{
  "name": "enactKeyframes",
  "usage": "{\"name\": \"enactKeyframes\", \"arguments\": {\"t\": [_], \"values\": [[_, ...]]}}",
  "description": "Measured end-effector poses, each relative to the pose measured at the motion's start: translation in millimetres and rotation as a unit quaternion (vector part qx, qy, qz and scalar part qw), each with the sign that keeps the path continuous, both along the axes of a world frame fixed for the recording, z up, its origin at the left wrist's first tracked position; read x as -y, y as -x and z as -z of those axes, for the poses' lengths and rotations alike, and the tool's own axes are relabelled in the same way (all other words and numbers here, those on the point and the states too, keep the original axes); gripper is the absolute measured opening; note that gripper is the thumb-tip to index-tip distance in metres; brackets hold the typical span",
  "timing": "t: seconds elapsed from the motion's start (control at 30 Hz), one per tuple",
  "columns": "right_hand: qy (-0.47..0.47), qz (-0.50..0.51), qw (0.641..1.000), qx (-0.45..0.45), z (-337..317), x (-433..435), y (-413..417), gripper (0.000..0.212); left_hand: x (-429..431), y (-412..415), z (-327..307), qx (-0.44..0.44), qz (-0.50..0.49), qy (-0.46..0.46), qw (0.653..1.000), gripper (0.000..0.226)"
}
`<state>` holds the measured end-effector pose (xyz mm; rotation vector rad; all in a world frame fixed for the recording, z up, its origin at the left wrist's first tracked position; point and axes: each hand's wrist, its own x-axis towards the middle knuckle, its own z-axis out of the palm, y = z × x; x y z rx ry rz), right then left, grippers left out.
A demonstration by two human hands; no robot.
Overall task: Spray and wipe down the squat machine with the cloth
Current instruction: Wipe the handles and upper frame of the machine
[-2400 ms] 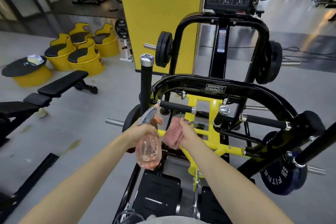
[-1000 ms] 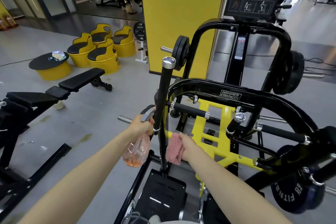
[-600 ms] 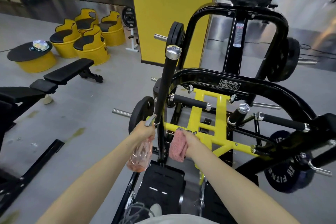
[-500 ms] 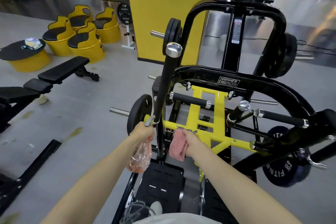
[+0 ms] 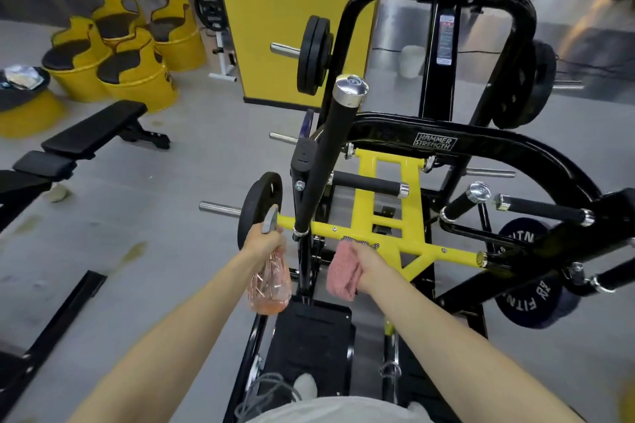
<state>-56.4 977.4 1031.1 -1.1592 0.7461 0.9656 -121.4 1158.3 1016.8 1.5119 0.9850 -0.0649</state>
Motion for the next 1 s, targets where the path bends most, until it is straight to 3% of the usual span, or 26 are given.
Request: {"name": "enactKeyframes", "arguments": {"t": [0.17,0.37,0.5,1.0], "values": [[-0.007,0.001,0.999,0.042,-11.2,-22.5,-17.0,0.026,-37.0,-32.7,-55.1,0.078,-0.028,-0.015,0.996,0.028],[-0.007,0.005,0.997,0.077,-25.3,-39.4,-30.4,0.021,-69.4,-84.9,-135.2,0.179,0.007,-0.092,0.98,0.027],[0.013,0.023,0.996,0.083,-26.1,-41.4,-33.2,0.019,-63.2,-120.8,-164.6,0.221,0.048,-0.126,0.966,0.037],[0.015,0.028,0.997,0.075,-20.2,-37.5,-40.1,0.015,-35.1,-173.2,-129.0,0.245,0.091,-0.16,0.952,0.046]]}}
